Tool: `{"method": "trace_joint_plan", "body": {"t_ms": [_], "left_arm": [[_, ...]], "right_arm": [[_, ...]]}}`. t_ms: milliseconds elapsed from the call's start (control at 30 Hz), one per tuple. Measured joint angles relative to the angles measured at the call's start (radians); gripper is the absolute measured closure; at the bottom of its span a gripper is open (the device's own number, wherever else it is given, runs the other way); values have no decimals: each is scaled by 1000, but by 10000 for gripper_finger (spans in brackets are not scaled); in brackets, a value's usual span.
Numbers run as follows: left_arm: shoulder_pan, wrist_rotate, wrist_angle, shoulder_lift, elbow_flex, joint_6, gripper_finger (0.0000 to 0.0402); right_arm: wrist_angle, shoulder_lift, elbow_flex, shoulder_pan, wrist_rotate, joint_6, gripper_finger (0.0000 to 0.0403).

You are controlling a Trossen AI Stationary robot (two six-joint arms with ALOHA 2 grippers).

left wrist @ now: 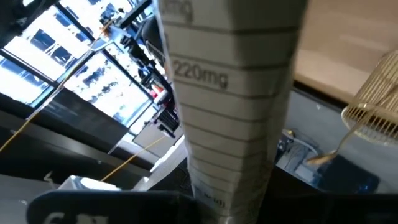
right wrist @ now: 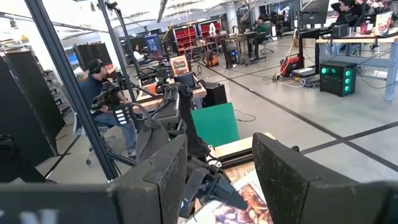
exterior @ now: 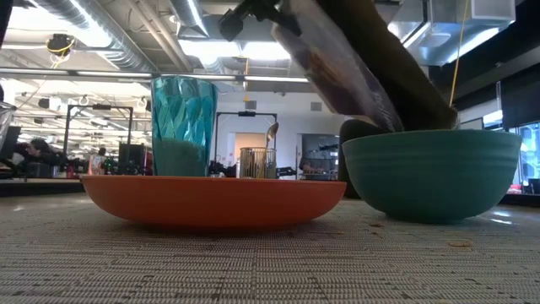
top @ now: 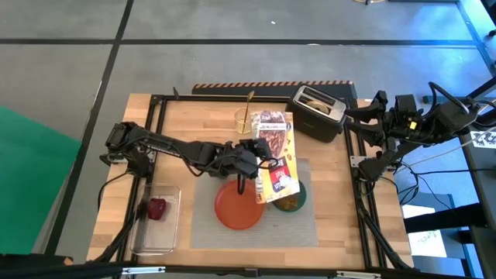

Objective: Arrange a breakfast setting
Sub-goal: Pour the cereal from the cereal box into the blue bowl

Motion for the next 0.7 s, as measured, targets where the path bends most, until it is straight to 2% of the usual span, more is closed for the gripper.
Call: {"method": "trace_joint_plan", "body": {"t_ms": [300,433,700], "left_arm": [[9,38,-3,0,0,-90,340],[25,40,-53,-1,0,-149,340],[37,76,-107,-58,-1,-257,340]], "right_arm": [[-1,0,0,0,0,0,229],[-2,0,0,0,0,0,229],[-5,0,0,0,0,0,229]]}}
